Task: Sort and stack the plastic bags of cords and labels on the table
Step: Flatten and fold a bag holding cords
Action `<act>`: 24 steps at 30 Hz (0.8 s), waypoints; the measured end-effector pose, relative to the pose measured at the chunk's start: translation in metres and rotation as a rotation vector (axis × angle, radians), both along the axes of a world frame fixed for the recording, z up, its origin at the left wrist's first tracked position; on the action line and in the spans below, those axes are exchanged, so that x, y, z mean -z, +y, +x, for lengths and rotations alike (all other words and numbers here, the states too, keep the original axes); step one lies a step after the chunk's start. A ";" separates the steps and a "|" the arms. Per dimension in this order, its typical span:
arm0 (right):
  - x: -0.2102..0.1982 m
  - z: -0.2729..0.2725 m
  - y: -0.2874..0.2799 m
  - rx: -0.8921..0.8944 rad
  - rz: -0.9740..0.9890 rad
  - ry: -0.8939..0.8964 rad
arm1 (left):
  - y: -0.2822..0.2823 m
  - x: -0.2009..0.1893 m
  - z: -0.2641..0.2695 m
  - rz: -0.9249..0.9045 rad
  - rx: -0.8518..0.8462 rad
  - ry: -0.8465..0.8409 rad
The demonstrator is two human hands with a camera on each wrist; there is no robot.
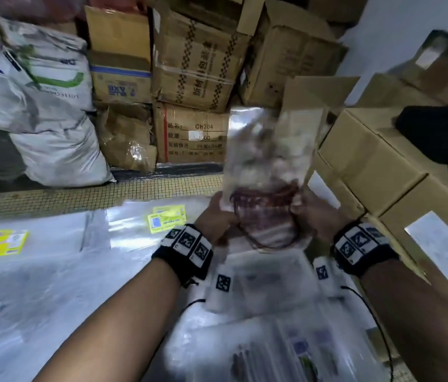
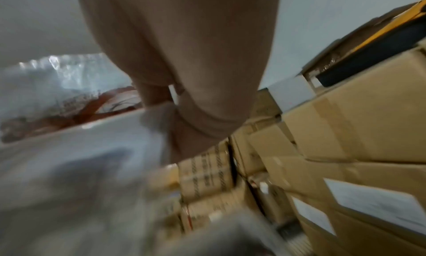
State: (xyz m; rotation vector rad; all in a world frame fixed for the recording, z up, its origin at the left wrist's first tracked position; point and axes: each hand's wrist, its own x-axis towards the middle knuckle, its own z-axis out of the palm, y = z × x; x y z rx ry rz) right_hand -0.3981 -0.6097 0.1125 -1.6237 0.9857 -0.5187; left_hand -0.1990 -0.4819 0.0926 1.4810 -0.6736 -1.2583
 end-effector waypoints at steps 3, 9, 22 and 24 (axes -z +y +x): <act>0.050 -0.007 -0.015 -0.038 0.109 0.242 | -0.012 0.057 -0.016 0.178 0.009 -0.042; 0.081 -0.012 -0.030 -0.003 0.135 0.394 | -0.016 0.093 -0.042 0.166 -0.026 -0.081; 0.095 -0.021 -0.034 0.013 -0.131 0.434 | -0.010 0.091 -0.059 0.189 -0.065 -0.443; 0.097 -0.024 -0.031 -0.029 -0.204 0.430 | -0.010 0.092 -0.060 0.204 -0.025 -0.547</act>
